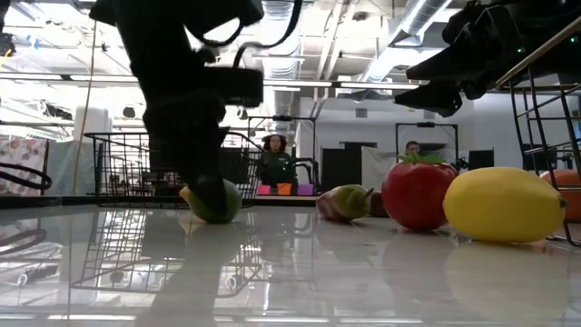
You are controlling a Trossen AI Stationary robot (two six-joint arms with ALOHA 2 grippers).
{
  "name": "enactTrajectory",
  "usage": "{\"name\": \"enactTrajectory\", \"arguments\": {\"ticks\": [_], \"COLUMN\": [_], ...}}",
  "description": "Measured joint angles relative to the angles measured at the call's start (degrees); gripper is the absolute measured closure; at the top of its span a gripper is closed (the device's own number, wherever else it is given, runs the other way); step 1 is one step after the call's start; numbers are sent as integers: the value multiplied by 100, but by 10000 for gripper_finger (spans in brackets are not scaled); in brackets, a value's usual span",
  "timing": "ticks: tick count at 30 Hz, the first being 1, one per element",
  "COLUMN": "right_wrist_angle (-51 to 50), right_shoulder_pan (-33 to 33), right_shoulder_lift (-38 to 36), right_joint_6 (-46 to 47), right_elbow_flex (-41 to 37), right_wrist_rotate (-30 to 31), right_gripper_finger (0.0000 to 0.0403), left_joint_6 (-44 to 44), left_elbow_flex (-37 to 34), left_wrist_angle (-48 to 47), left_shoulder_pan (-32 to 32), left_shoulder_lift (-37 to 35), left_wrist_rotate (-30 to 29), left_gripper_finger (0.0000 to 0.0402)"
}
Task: Sort produce into baskets
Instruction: Put the lime into the black wire basket
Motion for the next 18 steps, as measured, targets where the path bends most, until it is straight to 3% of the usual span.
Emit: {"name": "enactTrajectory", "arguments": {"ticks": [5,14,18], "right_wrist_angle": [6,3,1], "right_shoulder_pan": [0,-2,-2], "right_shoulder_lift": [0,0,0], "right_joint_6": [0,0,-2], "right_elbow_flex": [0,0,0], "right_wrist_rotate": [0,0,0], "right_gripper_finger": [30,30,30], "left_joint_6": [29,189,254], "left_elbow_flex": [1,0,-1], "left_wrist_angle": [-39,-29,-114], "left_shoulder_pan": [24,74,76], "left_shoulder_lift": [-2,-7,-261], "left_wrist_rotate": [-103,-54,-1], "left_gripper_finger": [70,215,225]}}
